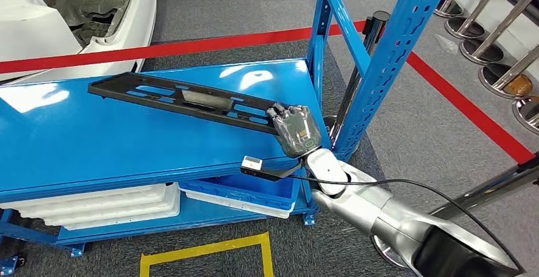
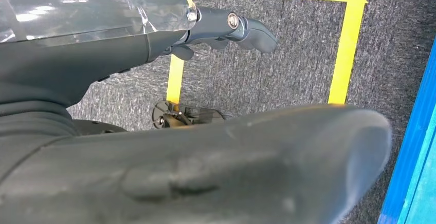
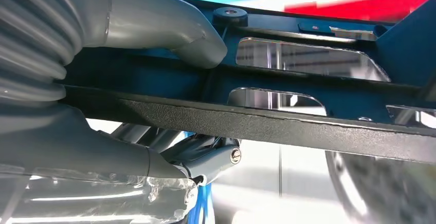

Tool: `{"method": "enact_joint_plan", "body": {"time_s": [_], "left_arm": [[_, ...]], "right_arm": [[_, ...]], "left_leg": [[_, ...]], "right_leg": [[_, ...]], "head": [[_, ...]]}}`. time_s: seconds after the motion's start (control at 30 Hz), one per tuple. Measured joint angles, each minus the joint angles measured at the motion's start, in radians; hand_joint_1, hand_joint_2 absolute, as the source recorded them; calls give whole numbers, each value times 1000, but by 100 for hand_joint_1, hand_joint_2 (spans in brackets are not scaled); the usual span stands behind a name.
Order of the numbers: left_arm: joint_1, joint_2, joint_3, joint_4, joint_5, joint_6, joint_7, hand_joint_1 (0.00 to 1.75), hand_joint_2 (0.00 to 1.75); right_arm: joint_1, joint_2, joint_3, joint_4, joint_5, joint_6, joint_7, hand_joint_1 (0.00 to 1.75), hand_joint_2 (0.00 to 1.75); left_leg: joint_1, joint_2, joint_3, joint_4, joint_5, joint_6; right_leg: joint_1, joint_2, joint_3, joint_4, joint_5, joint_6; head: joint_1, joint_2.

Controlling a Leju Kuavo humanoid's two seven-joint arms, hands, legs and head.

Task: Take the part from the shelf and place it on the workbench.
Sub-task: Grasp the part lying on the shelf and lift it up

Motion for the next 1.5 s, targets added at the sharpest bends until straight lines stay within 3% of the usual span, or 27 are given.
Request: {"method": "enact_joint_plan", "body": {"time_s": [0.13, 0.33, 0.63, 0.77, 0.9, 1.5], "left_arm": [[0, -1, 0, 0, 0, -5, -11, 0, 0], [-1, -4, 0, 0, 0, -25, -23, 0, 0], [-1, -6, 0, 0, 0, -31, -29, 0, 0], [0, -6, 0, 0, 0, -37, -46, 0, 0], [1, -6, 0, 0, 0, -52, -67, 0, 175], [3, -7, 0, 0, 0, -79, -84, 0, 175]], "right_arm": [[23, -4, -23, -136, 101, -1, 38, 175, 175], [38, -3, -21, -298, 148, 13, 30, 175, 175], [46, -3, -17, -401, 164, 17, 15, 175, 175], [63, 5, -1, -460, 230, 52, 9, 175, 175], [84, 20, 26, -523, 313, 122, 10, 175, 175], [140, 39, 115, -691, 356, 255, 5, 175, 175]], "left_leg": [[0, 0, 0, 0, 0, 0], [0, 0, 0, -1, 0, 0], [0, 0, 0, -1, 0, 0], [0, 0, 0, -1, 0, 0], [0, 0, 0, -1, 0, 0], [0, 0, 0, -2, 0, 0]], "right_leg": [[0, 0, 0, 0, 0, 0], [0, 0, 0, 0, 0, 0], [0, 0, 0, 0, 0, 0], [0, 0, 0, 0, 0, 0], [0, 0, 0, 0, 0, 0], [0, 0, 0, 0, 0, 0]], "head": [[0, 0], [0, 0], [0, 0], [0, 0], [0, 0], [0, 0]]}}
